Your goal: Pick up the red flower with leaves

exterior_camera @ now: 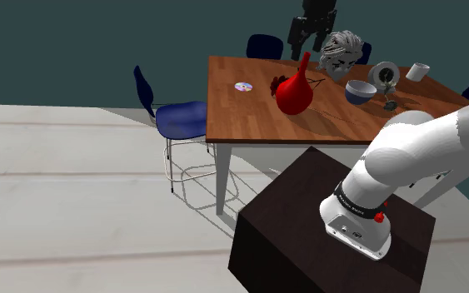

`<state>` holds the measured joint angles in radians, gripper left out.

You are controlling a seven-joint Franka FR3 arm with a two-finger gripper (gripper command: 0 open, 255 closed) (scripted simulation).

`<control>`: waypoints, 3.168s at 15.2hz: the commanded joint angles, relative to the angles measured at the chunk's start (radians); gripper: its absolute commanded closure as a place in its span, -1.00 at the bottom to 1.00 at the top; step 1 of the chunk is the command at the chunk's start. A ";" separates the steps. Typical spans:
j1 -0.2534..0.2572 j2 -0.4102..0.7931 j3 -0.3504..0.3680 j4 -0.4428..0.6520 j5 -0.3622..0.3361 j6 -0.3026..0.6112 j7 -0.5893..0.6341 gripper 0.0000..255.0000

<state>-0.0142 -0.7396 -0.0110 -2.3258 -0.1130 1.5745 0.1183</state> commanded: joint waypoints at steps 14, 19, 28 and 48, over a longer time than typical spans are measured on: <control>-0.102 0.344 -0.152 0.067 -0.128 0.262 -0.074 -1.00; -0.136 0.500 -0.206 0.142 -0.151 0.342 -0.102 -1.00; -0.201 0.801 -0.289 0.342 -0.140 0.442 -0.164 -1.00; -0.378 1.352 -0.338 0.842 -0.028 0.489 -0.261 -1.00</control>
<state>-0.3913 0.6039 -0.3508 -1.4860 -0.1425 2.0577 -0.1449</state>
